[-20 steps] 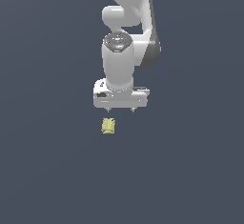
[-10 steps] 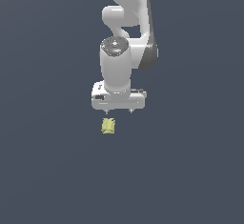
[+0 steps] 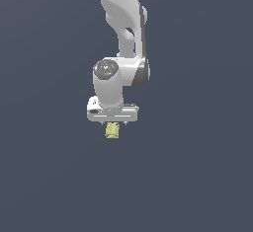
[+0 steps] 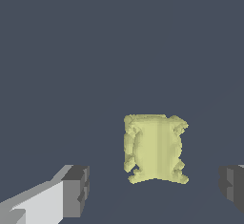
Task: Pick up the object and move it to a goal position.
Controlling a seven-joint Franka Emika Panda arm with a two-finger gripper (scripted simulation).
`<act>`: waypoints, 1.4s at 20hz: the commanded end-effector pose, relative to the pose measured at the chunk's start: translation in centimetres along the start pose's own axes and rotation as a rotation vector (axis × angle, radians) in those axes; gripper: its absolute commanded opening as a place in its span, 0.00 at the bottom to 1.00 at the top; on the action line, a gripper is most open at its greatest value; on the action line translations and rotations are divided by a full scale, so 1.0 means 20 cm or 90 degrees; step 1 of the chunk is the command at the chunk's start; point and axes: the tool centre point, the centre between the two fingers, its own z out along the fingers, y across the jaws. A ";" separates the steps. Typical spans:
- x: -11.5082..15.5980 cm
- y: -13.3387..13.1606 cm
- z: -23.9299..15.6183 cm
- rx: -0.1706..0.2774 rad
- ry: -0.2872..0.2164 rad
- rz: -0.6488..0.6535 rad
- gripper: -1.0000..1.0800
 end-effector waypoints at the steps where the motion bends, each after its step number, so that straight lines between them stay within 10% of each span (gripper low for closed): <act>1: 0.00 0.04 0.06 -0.002 0.000 0.001 0.96; 24: -0.01 0.08 0.35 -0.003 -0.001 0.001 0.96; 25: -0.01 0.08 0.35 -0.003 -0.001 0.001 0.00; 28: -0.01 0.08 0.35 -0.003 -0.001 0.001 0.00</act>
